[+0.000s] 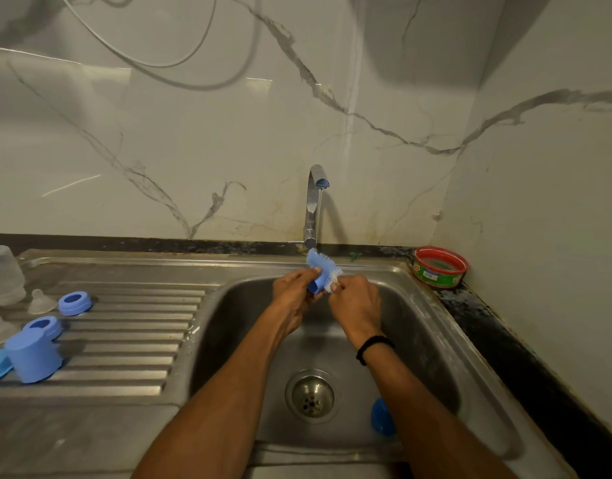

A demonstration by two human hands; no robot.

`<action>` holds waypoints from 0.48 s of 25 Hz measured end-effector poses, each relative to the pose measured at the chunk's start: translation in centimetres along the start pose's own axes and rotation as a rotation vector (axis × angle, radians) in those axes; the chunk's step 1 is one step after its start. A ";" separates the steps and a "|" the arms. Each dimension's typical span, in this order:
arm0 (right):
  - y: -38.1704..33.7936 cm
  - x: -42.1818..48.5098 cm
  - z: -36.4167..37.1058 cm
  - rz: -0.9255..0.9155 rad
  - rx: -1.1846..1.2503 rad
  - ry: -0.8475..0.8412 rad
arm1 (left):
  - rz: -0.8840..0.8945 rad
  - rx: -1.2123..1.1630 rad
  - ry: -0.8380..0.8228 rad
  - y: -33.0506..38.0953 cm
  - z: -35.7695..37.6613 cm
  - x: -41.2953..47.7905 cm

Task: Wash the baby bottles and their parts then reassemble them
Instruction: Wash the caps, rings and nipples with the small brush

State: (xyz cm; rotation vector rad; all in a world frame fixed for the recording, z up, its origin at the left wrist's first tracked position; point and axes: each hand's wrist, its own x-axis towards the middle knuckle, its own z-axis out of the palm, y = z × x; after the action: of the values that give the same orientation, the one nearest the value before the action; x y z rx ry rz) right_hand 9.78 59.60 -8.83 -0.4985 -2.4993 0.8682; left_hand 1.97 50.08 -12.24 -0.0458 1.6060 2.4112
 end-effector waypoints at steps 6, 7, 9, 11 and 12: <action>0.3 -0.4 0.0 0.040 -0.013 0.044 | 0.042 0.152 -0.055 -0.8 -0.3 -0.2; 0.1 -0.5 -0.1 0.037 -0.026 0.037 | 0.047 0.155 -0.031 -0.8 -0.7 -0.2; -0.1 -0.6 -0.1 0.023 -0.048 0.019 | 0.062 0.149 0.003 -0.7 -1.4 0.0; 0.0 -0.7 -0.1 0.034 -0.058 0.018 | 0.070 0.205 -0.038 -0.9 -1.4 -0.3; 0.0 -0.7 -0.1 0.043 -0.067 0.016 | 0.080 0.225 -0.048 -1.0 -1.3 -0.4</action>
State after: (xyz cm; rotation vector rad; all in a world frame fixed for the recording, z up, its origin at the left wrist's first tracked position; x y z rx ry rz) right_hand 10.47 59.31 -8.93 -0.5809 -2.5183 0.7962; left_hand 2.44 49.20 -13.56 0.1170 1.8779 2.2530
